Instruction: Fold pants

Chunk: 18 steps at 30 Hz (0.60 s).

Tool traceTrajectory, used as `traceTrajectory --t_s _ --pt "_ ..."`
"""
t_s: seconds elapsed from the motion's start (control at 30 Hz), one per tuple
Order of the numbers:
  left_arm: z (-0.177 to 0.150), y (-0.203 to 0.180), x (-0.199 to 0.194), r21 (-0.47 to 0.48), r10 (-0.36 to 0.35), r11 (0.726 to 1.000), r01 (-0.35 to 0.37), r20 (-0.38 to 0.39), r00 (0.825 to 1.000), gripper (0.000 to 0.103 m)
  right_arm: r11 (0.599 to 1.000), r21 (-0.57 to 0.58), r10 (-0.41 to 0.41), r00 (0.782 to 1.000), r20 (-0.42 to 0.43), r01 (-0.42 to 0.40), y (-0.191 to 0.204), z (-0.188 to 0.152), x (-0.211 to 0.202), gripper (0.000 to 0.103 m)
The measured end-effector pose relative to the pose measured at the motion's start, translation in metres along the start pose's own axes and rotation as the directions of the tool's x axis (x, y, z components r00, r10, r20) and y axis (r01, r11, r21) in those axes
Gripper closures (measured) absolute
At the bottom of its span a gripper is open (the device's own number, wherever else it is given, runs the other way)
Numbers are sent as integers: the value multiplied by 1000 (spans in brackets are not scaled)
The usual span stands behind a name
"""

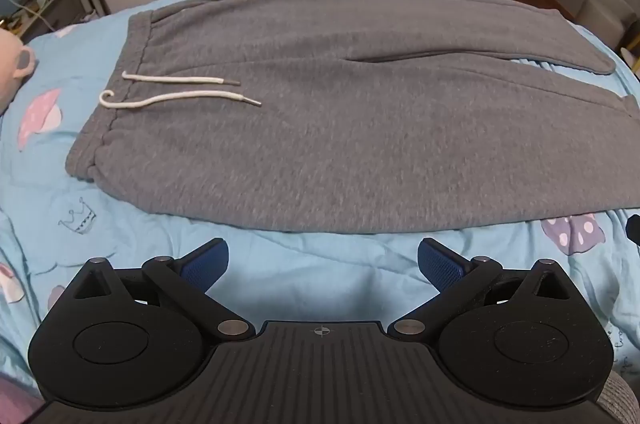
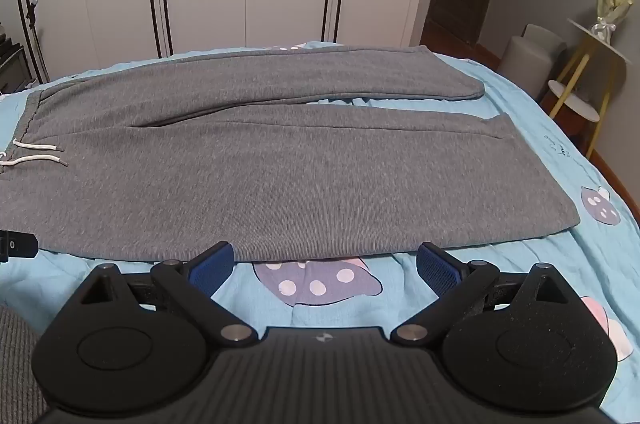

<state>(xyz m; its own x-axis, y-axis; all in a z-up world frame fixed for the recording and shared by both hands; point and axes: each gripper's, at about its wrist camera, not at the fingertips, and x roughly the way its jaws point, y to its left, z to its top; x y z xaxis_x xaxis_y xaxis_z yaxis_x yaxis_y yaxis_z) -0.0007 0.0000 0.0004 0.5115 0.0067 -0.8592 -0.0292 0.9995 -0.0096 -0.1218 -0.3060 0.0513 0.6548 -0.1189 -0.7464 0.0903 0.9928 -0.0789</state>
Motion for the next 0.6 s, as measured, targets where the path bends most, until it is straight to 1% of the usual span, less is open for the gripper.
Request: traceTrajectory --t_s 0.07,0.17,0.6 --pt "0 -2 0 2 15 1000 -15 -9 1000 0 1000 0 0 1000 -4 0 0 0 0 5" --pt "0 -1 0 2 17 1000 -17 -9 1000 0 1000 0 1 1000 -5 -1 0 0 0 5" --pt "1 3 3 -5 6 1000 -6 -16 1000 0 1000 0 1 1000 -4 -1 -2 1 3 5"
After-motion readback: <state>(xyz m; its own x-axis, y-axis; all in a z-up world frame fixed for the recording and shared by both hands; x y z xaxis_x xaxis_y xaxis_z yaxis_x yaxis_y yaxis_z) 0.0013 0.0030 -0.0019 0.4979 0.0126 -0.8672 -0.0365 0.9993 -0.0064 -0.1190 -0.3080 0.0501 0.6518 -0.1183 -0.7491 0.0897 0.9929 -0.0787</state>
